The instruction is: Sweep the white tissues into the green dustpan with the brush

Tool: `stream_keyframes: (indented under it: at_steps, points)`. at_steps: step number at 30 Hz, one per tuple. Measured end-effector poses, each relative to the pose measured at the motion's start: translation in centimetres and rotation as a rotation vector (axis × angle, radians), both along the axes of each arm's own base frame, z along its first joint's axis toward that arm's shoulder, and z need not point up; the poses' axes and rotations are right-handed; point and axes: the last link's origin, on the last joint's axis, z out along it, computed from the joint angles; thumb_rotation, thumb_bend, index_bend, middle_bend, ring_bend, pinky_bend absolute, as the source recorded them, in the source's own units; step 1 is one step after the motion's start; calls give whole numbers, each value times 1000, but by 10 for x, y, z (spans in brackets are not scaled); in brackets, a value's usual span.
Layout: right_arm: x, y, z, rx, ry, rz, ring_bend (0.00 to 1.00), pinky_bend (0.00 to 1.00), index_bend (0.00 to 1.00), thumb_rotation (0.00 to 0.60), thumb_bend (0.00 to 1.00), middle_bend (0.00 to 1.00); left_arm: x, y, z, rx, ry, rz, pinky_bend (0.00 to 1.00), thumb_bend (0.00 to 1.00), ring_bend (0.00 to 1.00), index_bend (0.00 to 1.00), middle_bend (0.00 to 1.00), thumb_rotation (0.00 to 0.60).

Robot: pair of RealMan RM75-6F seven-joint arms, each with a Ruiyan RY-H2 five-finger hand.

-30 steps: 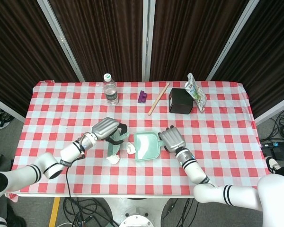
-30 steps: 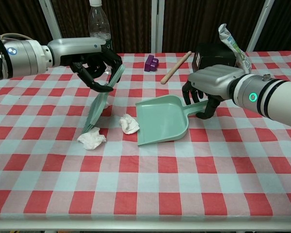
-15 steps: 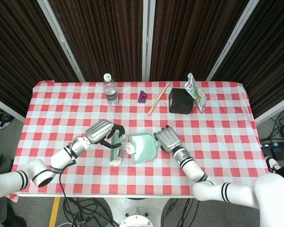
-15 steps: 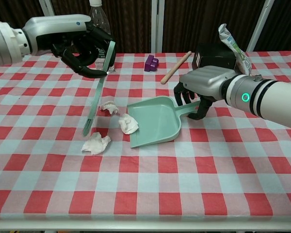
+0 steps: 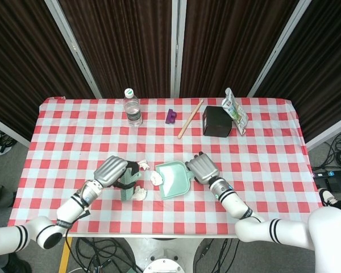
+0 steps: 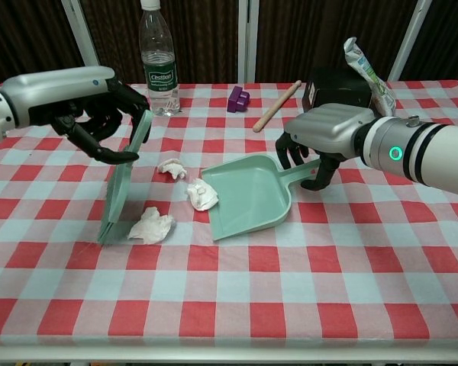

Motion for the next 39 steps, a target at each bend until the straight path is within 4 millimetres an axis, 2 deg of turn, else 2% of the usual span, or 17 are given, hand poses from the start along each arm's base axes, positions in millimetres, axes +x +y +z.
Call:
stream_keyframes:
  at_steps: [8, 17, 25, 33, 39]
  points:
    - [-1, -1, 1, -1, -1, -1, 349, 255, 688, 600, 581, 558, 27, -10, -30, -2, -69, 26, 902, 464, 734, 563, 577, 600]
    - [-5, -2, -3, -16, -6, -6, 349, 246, 688, 600, 583, 558, 51, 10, -47, 0, -170, 42, 892, 484, 714, 568, 578, 600]
    - [-9, -9, 1, -13, -67, -68, 349, 243, 681, 600, 643, 561, 62, 20, -58, -44, -258, 64, 889, 485, 700, 568, 579, 600]
    - [-11, -16, 2, 8, -92, -96, 349, 235, 689, 600, 654, 562, 71, 27, -59, -68, -417, 116, 879, 498, 666, 567, 578, 600]
    - [-13, -19, -2, 15, -99, -108, 349, 235, 689, 600, 655, 562, 59, 28, -47, -58, -519, 140, 879, 498, 660, 567, 574, 600]
